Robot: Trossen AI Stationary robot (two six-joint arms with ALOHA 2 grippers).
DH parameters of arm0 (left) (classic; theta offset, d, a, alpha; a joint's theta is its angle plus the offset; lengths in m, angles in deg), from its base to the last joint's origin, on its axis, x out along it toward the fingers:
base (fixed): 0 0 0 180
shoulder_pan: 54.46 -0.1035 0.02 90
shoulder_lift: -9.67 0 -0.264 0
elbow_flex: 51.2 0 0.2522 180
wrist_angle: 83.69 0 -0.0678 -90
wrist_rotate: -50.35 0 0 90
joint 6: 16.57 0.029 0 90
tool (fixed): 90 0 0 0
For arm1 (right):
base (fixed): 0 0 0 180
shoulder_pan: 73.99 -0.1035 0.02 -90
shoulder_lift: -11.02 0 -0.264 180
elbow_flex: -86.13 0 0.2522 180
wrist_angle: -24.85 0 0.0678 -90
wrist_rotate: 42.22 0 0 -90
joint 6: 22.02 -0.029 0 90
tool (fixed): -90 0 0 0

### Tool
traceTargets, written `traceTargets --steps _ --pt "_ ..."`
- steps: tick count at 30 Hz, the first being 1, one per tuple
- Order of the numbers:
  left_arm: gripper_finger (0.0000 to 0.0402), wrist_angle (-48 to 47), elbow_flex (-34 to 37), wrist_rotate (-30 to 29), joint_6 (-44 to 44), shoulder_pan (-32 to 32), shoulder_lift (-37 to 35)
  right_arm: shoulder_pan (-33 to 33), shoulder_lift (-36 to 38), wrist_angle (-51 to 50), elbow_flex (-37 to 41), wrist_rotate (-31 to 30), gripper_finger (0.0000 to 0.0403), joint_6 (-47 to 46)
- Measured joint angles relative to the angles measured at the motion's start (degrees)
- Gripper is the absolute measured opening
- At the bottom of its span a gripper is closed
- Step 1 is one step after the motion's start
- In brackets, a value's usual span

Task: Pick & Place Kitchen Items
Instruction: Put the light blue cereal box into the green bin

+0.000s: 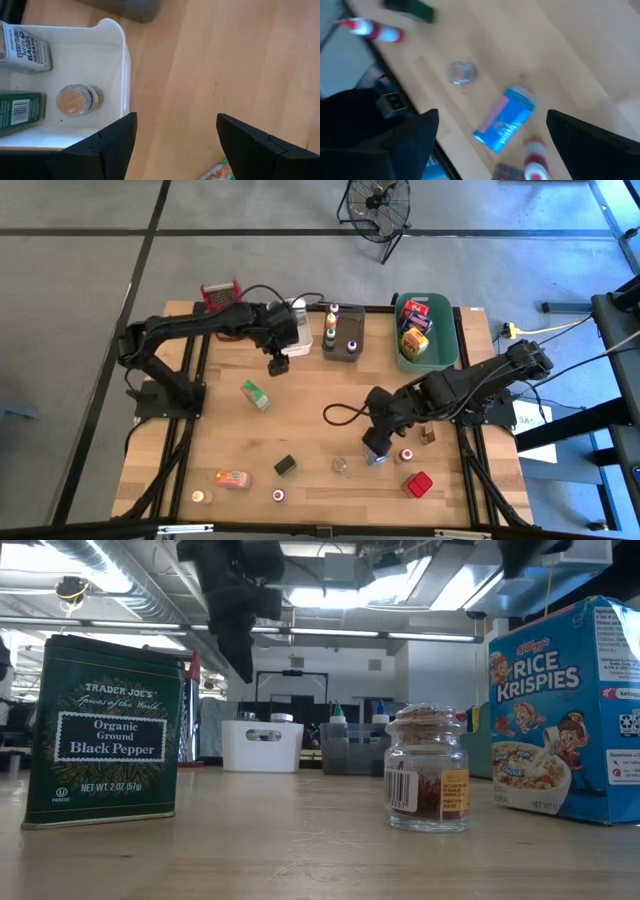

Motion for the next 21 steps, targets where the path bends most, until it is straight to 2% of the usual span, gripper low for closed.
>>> traceTargets --steps 5,8,13,21 --pt "0.0267 -1.3 0.0 -6.5 -0.5 4.0 -1.6 -0.1 -1.9 -7.6 0.0 -1.5 0.0371 -8.1" --pt "0.0268 -2.6 0.0 -9.4 -1.0 5.6 -2.8 -0.4 -3.4 -7.3 0.0 -0.7 0.0371 -9.4" --pt "0.0268 -4.0 0.0 -10.2 -1.5 6.5 -4.2 -1.2 -6.0 -3.5 0.0 0.0 0.0371 -9.0" --pt "0.0269 -5.7 0.0 -11.4 -2.2 6.5 -4.6 -1.4 -10.2 -6.1 0.0 0.5 0.0371 -11.4"
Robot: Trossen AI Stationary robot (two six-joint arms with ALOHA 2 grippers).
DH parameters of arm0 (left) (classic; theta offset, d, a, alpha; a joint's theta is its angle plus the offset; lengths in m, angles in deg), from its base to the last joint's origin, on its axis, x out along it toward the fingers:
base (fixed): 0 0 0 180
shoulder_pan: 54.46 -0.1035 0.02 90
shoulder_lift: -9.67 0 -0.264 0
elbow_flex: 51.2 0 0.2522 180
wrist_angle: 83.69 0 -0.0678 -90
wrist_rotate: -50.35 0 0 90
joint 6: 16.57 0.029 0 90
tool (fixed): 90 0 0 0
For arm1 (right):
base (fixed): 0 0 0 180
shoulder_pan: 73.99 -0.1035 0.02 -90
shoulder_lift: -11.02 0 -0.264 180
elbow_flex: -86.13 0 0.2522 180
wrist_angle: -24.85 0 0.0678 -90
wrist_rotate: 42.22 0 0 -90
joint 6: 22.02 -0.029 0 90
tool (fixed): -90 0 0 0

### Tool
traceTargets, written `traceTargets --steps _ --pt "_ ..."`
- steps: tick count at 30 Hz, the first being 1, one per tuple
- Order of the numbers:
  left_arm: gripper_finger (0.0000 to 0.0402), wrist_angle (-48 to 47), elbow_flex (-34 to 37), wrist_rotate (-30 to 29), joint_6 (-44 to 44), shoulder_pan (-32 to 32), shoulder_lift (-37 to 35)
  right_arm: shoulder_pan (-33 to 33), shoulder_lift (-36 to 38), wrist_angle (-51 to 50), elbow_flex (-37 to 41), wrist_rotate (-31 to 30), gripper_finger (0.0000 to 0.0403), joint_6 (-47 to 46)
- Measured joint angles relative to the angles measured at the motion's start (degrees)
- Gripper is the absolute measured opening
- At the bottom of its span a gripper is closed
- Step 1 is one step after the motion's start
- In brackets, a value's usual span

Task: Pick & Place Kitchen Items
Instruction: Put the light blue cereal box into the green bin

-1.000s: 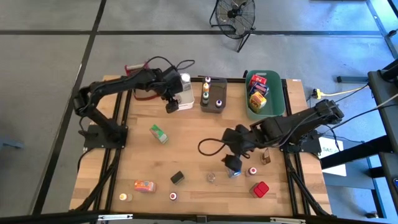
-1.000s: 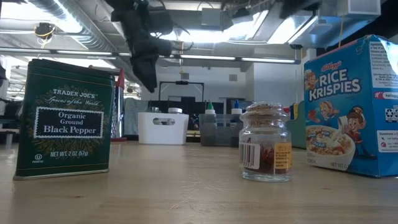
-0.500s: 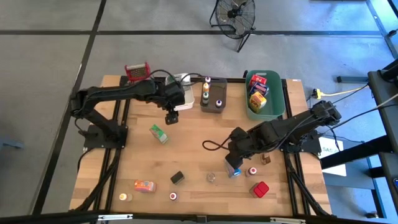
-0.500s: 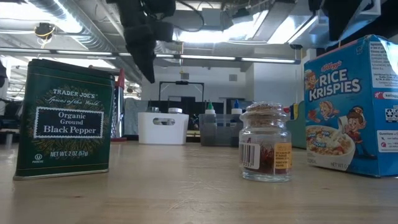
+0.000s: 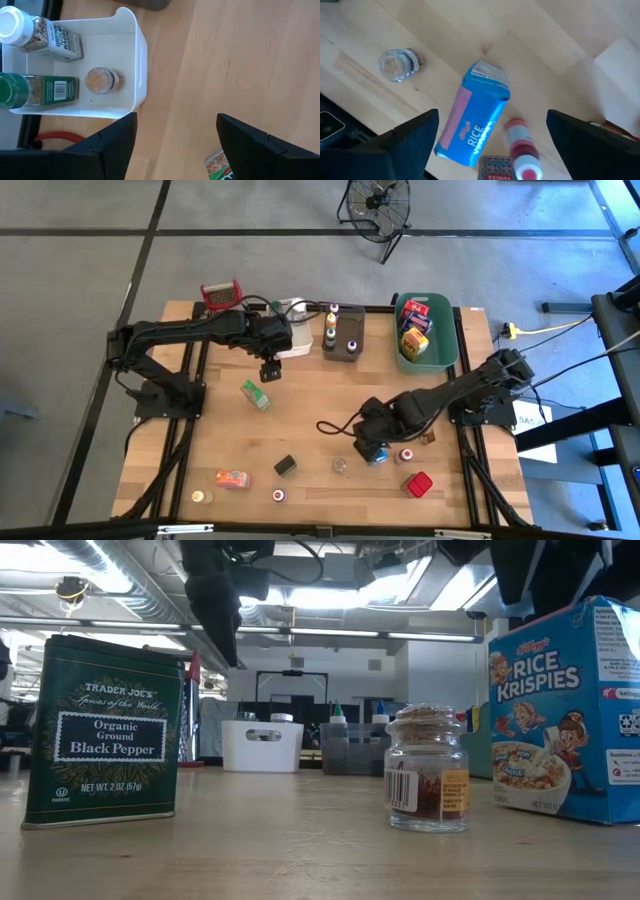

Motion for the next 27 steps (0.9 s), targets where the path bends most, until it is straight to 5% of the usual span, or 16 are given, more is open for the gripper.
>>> traceTargets --steps 17,27 --pt "0.0267 -0.4 0.0 -0.1 -0.3 0.0 0.0 0.4 -7.1 1.8 0.0 3.0 0.0368 4.0" --pt "0.0267 -0.4 0.0 -0.1 -0.3 0.0 0.0 1.3 -7.8 1.1 0.0 3.0 0.0285 6.4"
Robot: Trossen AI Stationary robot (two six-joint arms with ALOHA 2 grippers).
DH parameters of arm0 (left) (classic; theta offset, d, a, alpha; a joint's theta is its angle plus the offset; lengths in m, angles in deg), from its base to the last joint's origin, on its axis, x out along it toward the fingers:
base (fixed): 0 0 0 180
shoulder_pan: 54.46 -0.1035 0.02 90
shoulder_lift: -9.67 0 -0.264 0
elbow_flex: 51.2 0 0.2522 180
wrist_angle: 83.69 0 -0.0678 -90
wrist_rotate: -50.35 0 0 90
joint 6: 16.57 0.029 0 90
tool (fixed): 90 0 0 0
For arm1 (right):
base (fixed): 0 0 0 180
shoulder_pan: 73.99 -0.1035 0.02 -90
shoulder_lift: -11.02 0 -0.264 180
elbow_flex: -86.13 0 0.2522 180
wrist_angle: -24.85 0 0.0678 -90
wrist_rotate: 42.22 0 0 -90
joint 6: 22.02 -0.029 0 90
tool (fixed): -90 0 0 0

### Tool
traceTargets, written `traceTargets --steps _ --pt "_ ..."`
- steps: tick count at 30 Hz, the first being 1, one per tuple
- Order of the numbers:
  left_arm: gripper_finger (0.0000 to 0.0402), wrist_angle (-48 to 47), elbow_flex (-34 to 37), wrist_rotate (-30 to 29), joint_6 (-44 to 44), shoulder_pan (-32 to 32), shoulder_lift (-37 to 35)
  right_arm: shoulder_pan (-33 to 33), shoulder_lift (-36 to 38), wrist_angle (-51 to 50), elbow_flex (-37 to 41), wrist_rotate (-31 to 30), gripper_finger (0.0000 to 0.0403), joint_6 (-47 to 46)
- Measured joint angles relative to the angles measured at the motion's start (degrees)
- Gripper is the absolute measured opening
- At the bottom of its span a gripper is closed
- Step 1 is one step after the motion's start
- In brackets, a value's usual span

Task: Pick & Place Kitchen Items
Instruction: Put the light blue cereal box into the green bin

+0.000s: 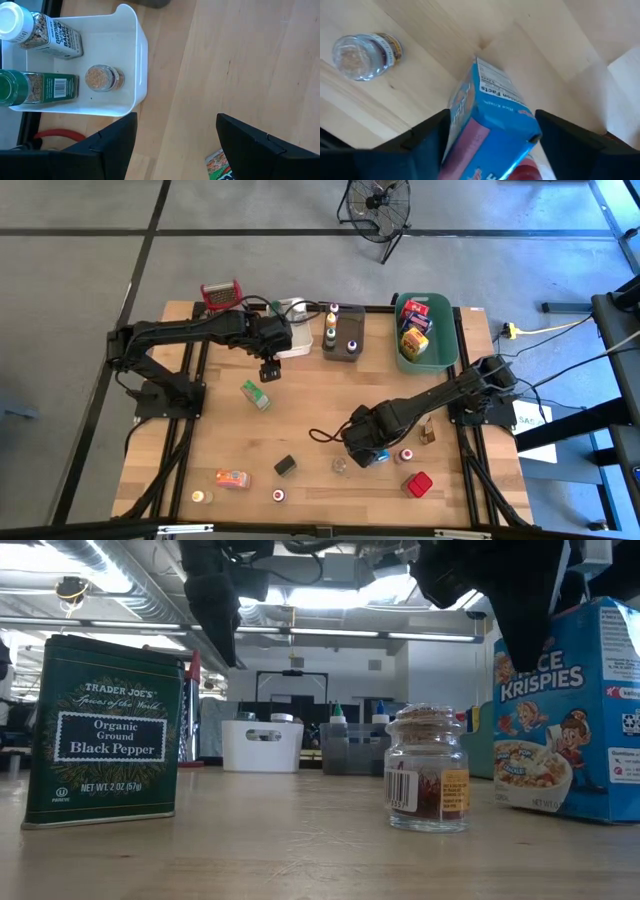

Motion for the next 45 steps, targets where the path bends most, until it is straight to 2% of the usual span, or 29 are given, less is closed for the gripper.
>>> traceTargets --steps 9,15,22,28,33,37,45 --pt "0.0267 0.0 0.0 0.0 0.0 0.0 0.0 0.3 0.0 -1.3 0.0 0.0 0.017 1.6" --pt "0.0269 -0.1 0.0 0.0 0.0 0.0 0.0 0.8 1.0 -1.7 0.0 0.9 0.013 4.3" --pt "0.0267 -0.1 0.0 0.0 0.0 0.0 0.0 2.7 6.2 -6.2 -1.8 -1.9 0.0122 7.2" --pt "0.0268 -0.1 0.0 0.0 0.2 0.0 0.0 5.1 8.7 -21.6 -11.5 -10.7 0.0122 9.0" --pt "0.0267 -0.1 0.1 -0.1 0.2 0.0 0.0 9.0 13.2 -20.9 -15.3 -16.1 0.0122 15.0" --pt "0.0269 -0.2 0.1 -0.1 0.0 0.0 0.0 12.9 16.1 -20.7 -15.1 -19.1 0.0122 18.6" --pt "0.0268 -0.2 0.1 -1.6 0.0 -0.1 0.0 21.8 19.9 -20.7 -15.0 -20.2 0.0122 27.0"
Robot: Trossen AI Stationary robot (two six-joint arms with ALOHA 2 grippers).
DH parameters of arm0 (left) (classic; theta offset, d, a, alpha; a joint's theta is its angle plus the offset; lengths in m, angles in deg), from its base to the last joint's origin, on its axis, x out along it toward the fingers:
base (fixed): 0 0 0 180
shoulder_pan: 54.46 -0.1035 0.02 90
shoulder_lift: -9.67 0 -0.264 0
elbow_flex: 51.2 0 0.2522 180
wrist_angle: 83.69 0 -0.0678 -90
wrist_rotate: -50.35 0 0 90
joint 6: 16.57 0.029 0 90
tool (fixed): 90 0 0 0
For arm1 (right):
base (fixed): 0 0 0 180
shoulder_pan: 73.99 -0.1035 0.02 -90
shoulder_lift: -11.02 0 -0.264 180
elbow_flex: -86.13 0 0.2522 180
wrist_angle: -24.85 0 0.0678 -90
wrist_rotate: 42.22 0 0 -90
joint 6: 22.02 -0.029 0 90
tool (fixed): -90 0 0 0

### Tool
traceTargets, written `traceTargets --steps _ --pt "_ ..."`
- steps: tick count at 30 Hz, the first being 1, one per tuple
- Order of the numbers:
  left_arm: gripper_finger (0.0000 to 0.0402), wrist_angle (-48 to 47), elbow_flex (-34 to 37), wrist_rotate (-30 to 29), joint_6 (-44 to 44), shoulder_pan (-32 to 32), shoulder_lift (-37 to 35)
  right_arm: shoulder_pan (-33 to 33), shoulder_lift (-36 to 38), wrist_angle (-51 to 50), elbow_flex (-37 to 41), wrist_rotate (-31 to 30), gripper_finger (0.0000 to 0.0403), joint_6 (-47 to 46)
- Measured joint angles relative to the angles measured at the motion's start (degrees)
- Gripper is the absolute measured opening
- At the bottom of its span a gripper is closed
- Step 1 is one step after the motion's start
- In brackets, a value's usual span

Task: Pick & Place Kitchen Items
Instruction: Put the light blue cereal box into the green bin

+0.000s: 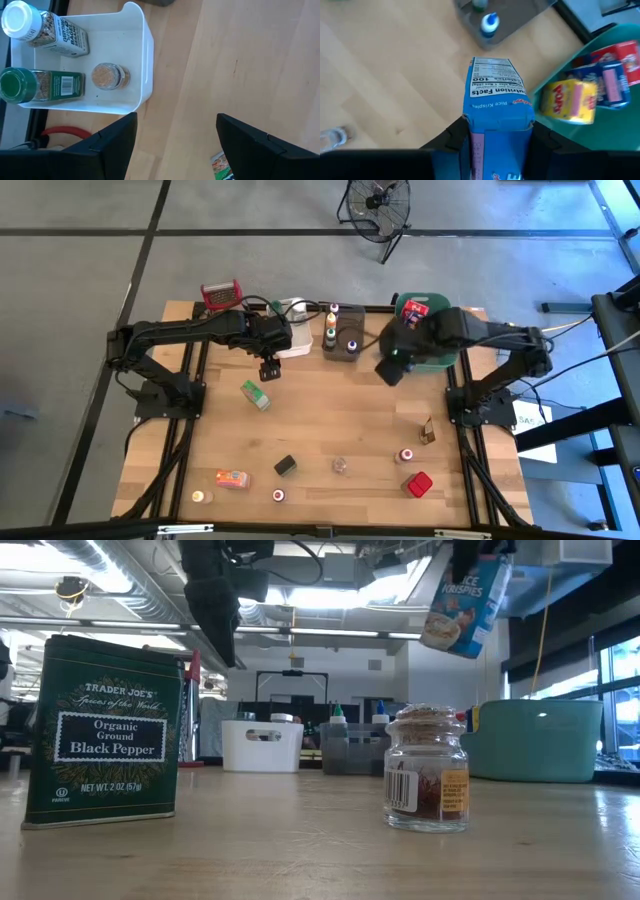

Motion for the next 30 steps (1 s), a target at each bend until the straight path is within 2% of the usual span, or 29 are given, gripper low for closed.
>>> traceTargets --steps 6,10,15,18,24,30 --pt "0.0267 -0.5 0.0 -0.9 0.0 0.0 0.0 6.3 5.9 0.0 2.5 1.2 0.0122 4.6" --pt "0.0268 -1.5 0.0 -0.9 0.0 0.0 0.0 7.9 14.1 0.0 9.4 4.6 0.0122 5.7" --pt "0.0269 -1.5 0.0 -2.1 0.4 0.0 0.0 8.1 26.5 -0.2 20.2 4.6 0.0121 3.3" --pt "0.0267 -1.5 0.0 -3.2 0.6 0.0 0.0 8.1 31.3 -0.3 24.5 3.8 0.0121 2.7" --pt "0.0269 -1.0 0.0 -4.0 0.2 0.0 0.0 10.1 32.0 3.8 26.6 -1.5 0.0122 10.6" --pt "0.0267 -1.1 0.0 -4.0 -1.4 0.0 0.0 15.8 26.9 8.9 26.6 -0.2 0.0122 21.6"
